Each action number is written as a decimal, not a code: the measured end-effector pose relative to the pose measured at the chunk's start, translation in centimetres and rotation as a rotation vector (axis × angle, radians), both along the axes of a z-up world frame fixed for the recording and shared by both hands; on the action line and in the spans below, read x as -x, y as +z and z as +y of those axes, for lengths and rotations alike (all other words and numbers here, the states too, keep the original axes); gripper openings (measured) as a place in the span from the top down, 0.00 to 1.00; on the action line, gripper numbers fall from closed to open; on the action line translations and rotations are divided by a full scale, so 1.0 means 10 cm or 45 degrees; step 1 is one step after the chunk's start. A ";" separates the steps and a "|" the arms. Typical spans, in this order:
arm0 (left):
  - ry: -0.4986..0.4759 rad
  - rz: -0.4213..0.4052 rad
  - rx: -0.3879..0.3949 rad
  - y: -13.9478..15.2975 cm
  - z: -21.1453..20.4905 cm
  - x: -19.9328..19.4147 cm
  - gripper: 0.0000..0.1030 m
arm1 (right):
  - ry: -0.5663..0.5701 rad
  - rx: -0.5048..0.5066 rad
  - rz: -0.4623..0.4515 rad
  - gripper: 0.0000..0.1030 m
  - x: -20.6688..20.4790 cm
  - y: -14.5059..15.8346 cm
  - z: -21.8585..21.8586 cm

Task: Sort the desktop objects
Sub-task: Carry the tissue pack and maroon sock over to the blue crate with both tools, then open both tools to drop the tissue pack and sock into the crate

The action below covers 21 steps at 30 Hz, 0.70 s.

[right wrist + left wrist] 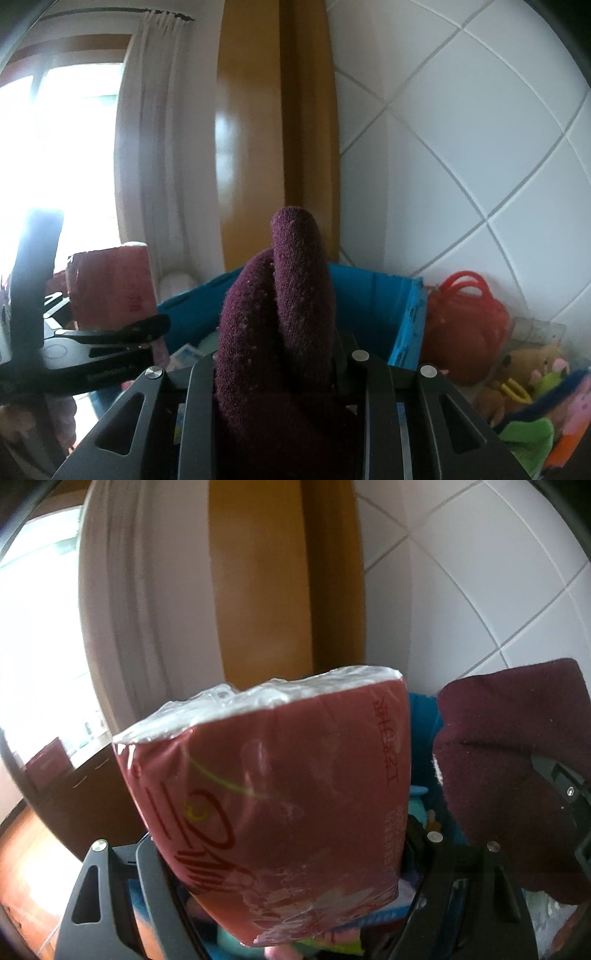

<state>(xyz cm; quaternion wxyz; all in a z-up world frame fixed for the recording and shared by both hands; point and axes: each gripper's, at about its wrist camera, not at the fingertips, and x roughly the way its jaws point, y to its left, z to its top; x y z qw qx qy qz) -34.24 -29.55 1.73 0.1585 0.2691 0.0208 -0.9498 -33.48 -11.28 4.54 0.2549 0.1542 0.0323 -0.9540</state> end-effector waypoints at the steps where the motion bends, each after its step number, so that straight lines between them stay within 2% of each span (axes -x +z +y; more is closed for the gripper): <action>1: -0.024 -0.008 -0.013 -0.01 -0.01 0.06 0.19 | -0.013 -0.007 -0.002 0.74 0.03 0.01 -0.03; 2: -0.037 -0.015 -0.017 0.04 0.05 -0.02 0.19 | -0.023 -0.014 -0.008 0.74 0.08 0.01 -0.04; 5: -0.081 -0.047 -0.028 -0.01 0.07 0.05 0.16 | -0.053 -0.038 -0.034 0.72 0.19 -0.01 -0.10; 6: -0.090 -0.058 -0.037 -0.03 0.07 0.08 0.13 | -0.064 -0.046 -0.043 0.66 0.20 -0.02 -0.10; 7: -0.091 -0.063 -0.035 -0.04 0.08 0.09 0.11 | -0.080 -0.055 -0.056 0.54 0.27 -0.05 -0.11; 8: -0.091 -0.066 -0.033 -0.06 0.09 0.09 0.05 | -0.095 -0.064 -0.067 0.47 0.30 -0.06 -0.12; 9: -0.090 -0.066 -0.027 -0.06 0.10 0.09 0.00 | -0.105 -0.068 -0.075 0.30 0.37 -0.10 -0.11; 10: -0.100 -0.066 -0.021 -0.07 0.12 0.08 0.00 | -0.118 -0.064 -0.073 0.14 0.39 -0.11 -0.09; 11: -0.102 -0.063 -0.018 -0.06 0.13 -0.01 0.00 | -0.130 -0.063 -0.065 0.09 0.39 -0.11 -0.09; 13: -0.107 -0.059 -0.025 -0.05 0.22 -0.11 0.00 | -0.150 -0.070 -0.048 0.08 0.37 -0.10 -0.09; 14: -0.109 -0.060 -0.032 -0.04 0.20 0.01 0.00 | -0.150 -0.071 -0.048 0.08 0.37 -0.10 -0.08; 16: -0.109 -0.062 -0.039 -0.05 0.15 -0.10 0.00 | -0.155 -0.073 -0.046 0.08 0.36 -0.10 -0.08; 19: -0.106 -0.068 -0.048 -0.09 -0.03 0.15 0.00 | -0.155 -0.079 -0.049 0.08 0.31 -0.12 -0.08; 21: -0.103 -0.074 -0.051 -0.09 -0.04 0.15 0.00 | -0.152 -0.081 -0.056 0.07 0.28 -0.15 -0.08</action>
